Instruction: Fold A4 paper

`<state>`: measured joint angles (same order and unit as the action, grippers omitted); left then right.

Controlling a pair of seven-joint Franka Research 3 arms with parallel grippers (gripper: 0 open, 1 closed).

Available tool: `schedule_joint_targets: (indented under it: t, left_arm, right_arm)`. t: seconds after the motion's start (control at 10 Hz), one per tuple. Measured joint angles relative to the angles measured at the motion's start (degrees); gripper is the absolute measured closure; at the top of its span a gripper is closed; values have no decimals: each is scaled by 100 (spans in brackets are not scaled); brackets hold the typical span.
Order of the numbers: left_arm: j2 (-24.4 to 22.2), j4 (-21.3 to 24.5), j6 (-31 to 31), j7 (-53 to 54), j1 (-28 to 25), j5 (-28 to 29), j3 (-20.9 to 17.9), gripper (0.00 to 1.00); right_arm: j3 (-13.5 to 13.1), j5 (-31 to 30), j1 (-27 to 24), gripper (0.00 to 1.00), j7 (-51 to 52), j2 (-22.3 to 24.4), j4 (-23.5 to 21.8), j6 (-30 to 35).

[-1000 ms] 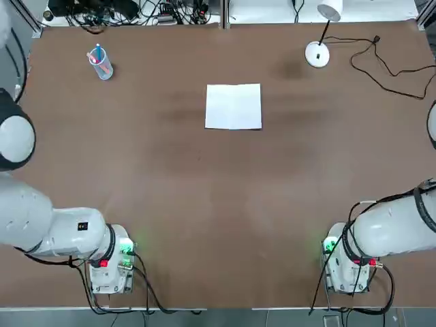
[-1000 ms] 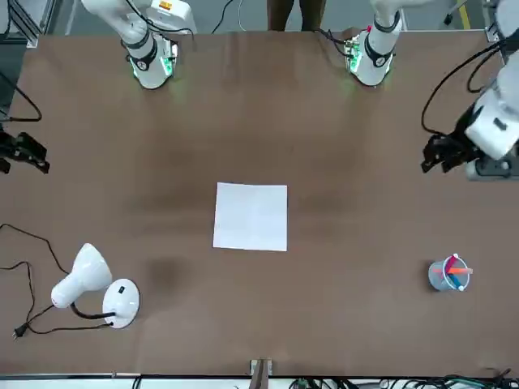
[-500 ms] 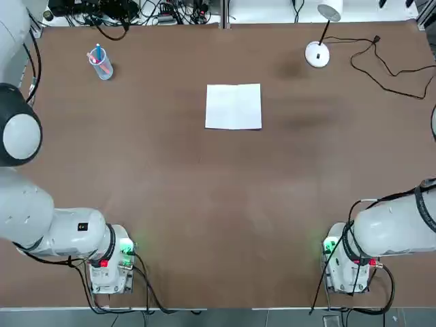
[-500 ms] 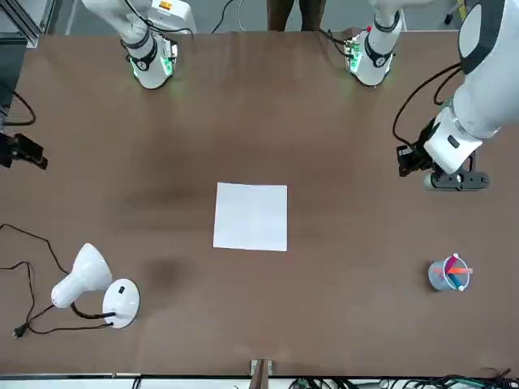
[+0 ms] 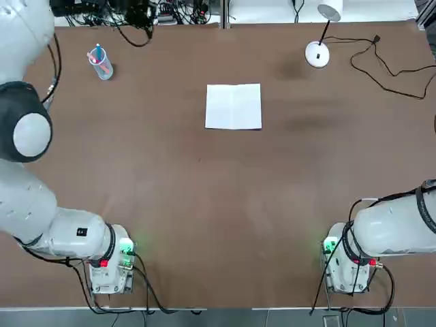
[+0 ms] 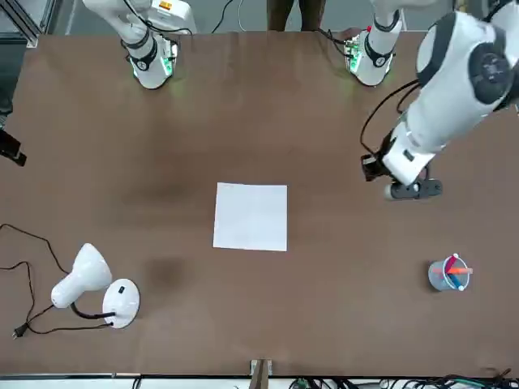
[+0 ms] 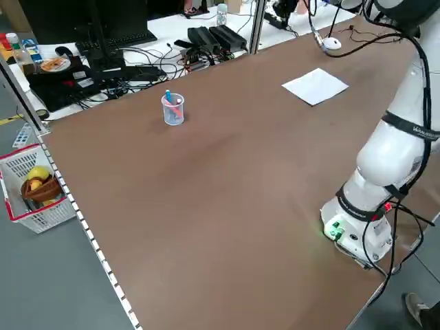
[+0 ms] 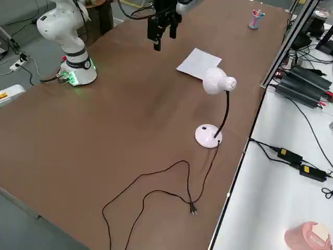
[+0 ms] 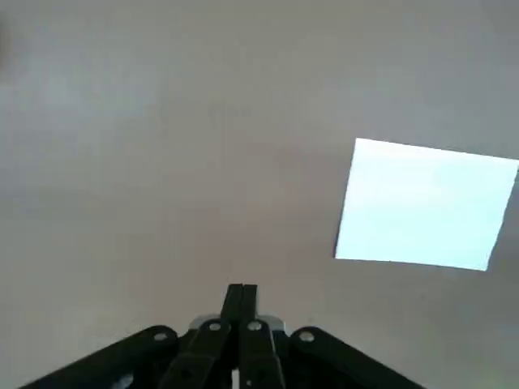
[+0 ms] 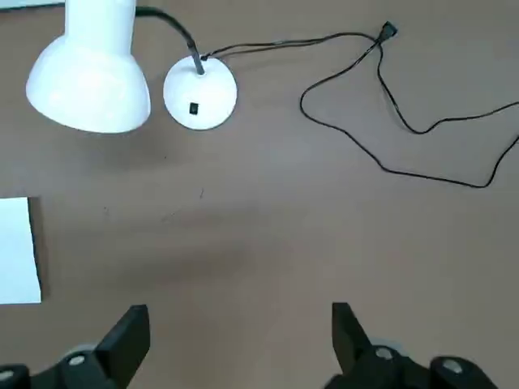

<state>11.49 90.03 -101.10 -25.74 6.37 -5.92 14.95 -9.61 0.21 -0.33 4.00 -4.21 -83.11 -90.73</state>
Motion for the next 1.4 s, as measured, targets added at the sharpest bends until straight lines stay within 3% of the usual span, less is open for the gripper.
schedule_joint_targets:
  t: [0.5,1.1,1.4]
  left_arm:
    - [649,-5,-1050,-1148,761,82,-4,99]
    - [1547,-47,-2271,-2269,1314,704,-8,99]
    - [2356,-415,-2891,-2883,1598,1157,-28,99]
  right_arm:
    - [-5,470,-325,1,-7,-17,-46,74]
    - [-6,1599,-464,1,-11,120,-1155,-379]
    - [19,2076,-459,1,-10,176,-1727,-306]
